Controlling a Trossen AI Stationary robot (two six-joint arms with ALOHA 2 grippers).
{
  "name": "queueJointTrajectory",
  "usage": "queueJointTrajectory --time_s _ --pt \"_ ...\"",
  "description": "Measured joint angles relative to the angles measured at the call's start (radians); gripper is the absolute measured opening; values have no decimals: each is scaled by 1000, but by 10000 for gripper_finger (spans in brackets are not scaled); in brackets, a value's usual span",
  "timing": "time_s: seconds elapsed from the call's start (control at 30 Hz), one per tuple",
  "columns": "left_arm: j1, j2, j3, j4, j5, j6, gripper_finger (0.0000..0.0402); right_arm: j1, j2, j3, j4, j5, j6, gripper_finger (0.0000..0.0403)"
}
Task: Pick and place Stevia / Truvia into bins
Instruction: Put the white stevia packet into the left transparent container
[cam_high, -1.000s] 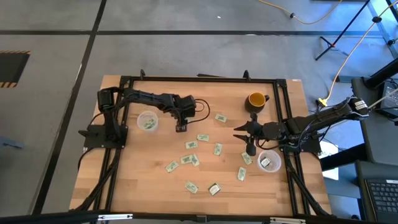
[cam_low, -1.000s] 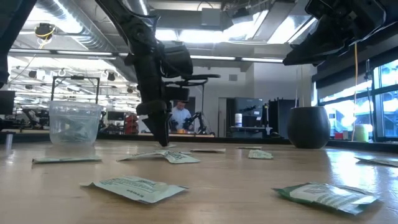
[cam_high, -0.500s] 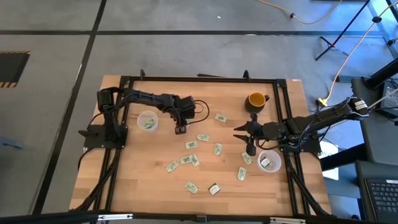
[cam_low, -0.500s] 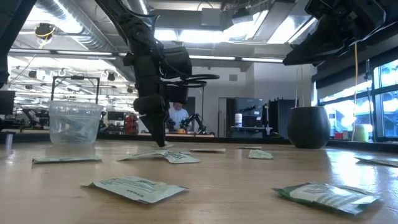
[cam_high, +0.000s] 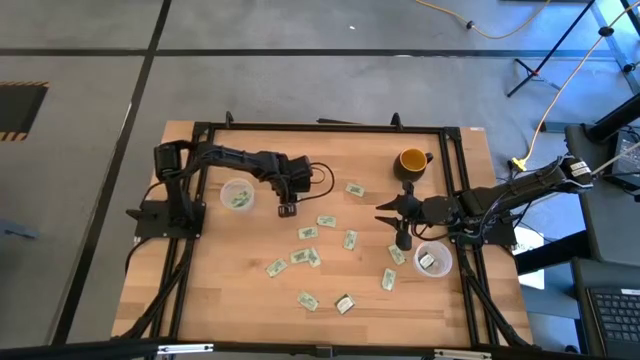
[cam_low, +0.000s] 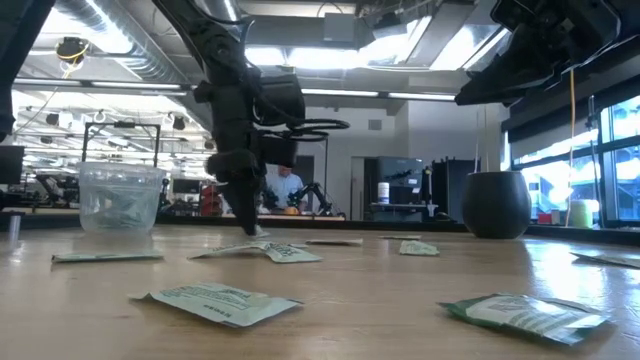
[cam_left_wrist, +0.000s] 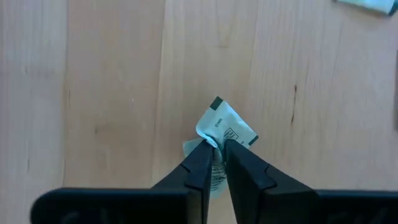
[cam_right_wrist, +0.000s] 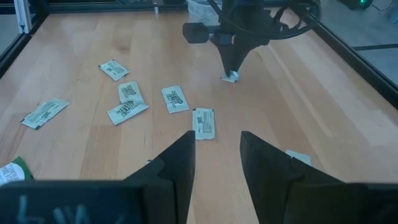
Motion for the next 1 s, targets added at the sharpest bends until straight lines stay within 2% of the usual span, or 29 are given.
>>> queueJointTrajectory --time_s 0.23,0.4,0.6,0.73,0.87,1.0 --pt "0 -101 1 -79 -7 -12 25 0 0 0 0 0 0 131" --pt "-2 -229 3 -167 -15 -97 27 0 0 0 -1 0 0 131" --pt "-12 -407 3 -387 -110 -225 28 0 0 0 -1 0 0 131" --pt "-17 -507 3 -518 -126 -334 28 0 0 0 -1 0 0 131" --pt "-30 -560 2 -606 -183 -434 33 0 0 0 -1 0 0 131" --pt "-36 -582 -37 -631 -221 -450 39 0 0 0 -1 0 0 131"
